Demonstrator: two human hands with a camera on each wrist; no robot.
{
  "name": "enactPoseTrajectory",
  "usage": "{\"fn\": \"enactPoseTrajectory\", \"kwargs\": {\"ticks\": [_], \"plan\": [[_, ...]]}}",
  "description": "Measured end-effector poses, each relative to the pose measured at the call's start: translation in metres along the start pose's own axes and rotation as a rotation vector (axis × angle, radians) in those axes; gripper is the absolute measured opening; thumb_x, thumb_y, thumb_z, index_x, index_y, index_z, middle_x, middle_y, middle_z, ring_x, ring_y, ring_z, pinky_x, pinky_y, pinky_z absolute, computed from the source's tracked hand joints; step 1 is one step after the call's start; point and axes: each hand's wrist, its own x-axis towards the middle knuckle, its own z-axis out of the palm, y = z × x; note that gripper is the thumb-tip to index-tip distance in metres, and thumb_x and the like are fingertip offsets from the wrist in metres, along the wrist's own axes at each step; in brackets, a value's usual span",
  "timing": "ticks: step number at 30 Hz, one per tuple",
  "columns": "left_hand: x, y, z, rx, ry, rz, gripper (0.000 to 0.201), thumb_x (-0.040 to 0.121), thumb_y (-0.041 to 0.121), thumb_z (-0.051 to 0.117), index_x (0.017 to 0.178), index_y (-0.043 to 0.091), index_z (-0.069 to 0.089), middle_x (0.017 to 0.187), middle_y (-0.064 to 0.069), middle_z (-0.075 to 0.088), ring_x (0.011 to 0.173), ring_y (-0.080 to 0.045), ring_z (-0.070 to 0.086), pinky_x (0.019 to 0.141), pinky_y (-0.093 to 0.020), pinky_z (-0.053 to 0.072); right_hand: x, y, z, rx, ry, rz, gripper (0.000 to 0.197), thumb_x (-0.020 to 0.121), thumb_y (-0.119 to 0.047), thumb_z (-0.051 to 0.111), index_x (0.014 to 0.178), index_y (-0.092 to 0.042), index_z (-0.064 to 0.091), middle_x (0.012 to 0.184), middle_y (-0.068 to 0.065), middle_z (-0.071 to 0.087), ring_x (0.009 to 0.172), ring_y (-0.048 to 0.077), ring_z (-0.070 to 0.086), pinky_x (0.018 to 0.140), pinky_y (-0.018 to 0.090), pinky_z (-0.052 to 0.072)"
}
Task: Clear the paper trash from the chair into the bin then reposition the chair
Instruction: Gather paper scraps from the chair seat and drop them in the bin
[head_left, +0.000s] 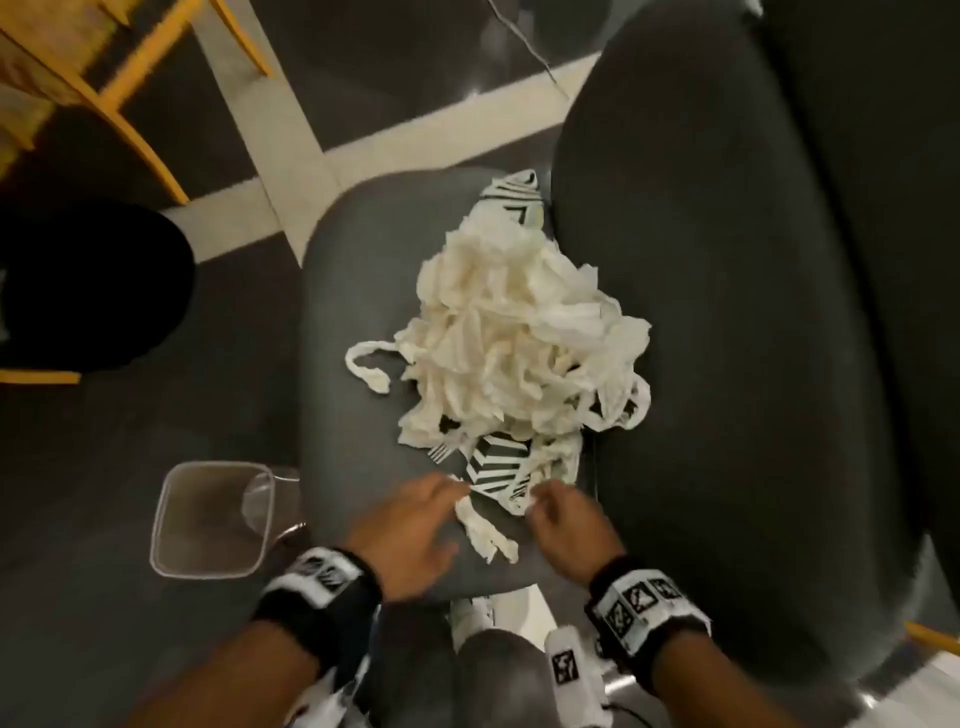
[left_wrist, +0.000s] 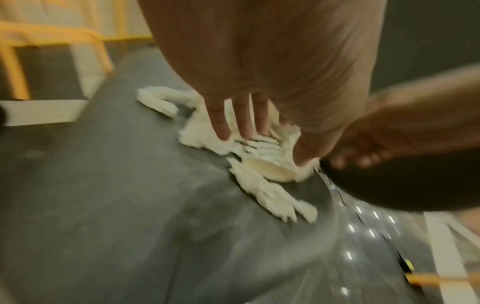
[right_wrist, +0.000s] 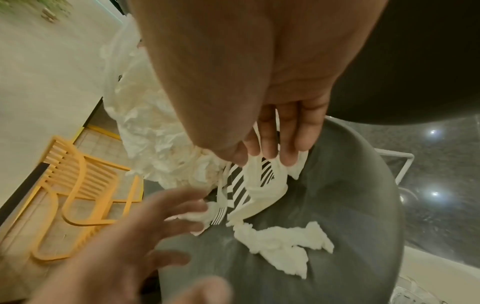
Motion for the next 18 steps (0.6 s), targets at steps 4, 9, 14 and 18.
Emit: {"fn": "enactPoseTrajectory", "kwargs": {"ticks": [4, 9, 14, 18], "plan": [[0.033, 0.044, 0.045, 0.236, -0.1, 0.085, 0.103, 0.08, 0.035, 0.069, 0.154, 0.044, -0.002, 0.166, -0.002, -0.01, 0.152, -0.032, -0.001, 0.117, -0.055, 0.021, 0.015, 0.018, -0.011, 0.036, 0.123, 0.045, 0.04, 0.092, -0.018, 0.063, 0.131, -0.01, 0.058, 0.131, 0.014, 0.053, 0.116, 0.03, 0.061, 0.101, 0.03, 0.044], [0.054, 0.016, 0.073, 0.26, -0.022, 0.063, 0.089, 0.079, 0.039, 0.073, 0.151, 0.043, 0.02, 0.167, 0.0, -0.004, 0.151, -0.036, 0.001, 0.111, -0.058, 0.028, 0.033, 0.024, 0.001, 0.156, 0.18, 0.125, 0.068, 0.09, -0.025, 0.067, 0.149, -0.011, 0.035, 0.151, 0.013, 0.033, 0.132, 0.029, 0.047, 0.105, 0.03, 0.038], [0.065, -0.019, 0.074, 0.128, 0.247, 0.183, 0.041, 0.075, 0.003, 0.077, 0.112, 0.016, 0.065, 0.139, -0.005, 0.054, 0.119, -0.027, 0.044, 0.08, -0.041, 0.06, 0.063, 0.018, 0.024, 0.443, 0.272, 0.263, 0.104, 0.063, -0.064, 0.074, 0.146, -0.015, 0.035, 0.143, 0.007, 0.054, 0.131, 0.026, 0.055, 0.111, 0.045, 0.045], [0.064, -0.031, 0.073, 0.002, 0.298, 0.226, 0.029, 0.08, -0.005, 0.071, 0.105, 0.01, 0.066, 0.131, -0.011, 0.06, 0.112, -0.03, 0.057, 0.087, -0.04, 0.057, 0.083, 0.013, 0.035, 0.432, 0.298, 0.266, 0.093, 0.056, -0.066, 0.076, 0.132, -0.019, 0.052, 0.13, 0.002, 0.066, 0.12, 0.021, 0.063, 0.106, 0.041, 0.05]]}}
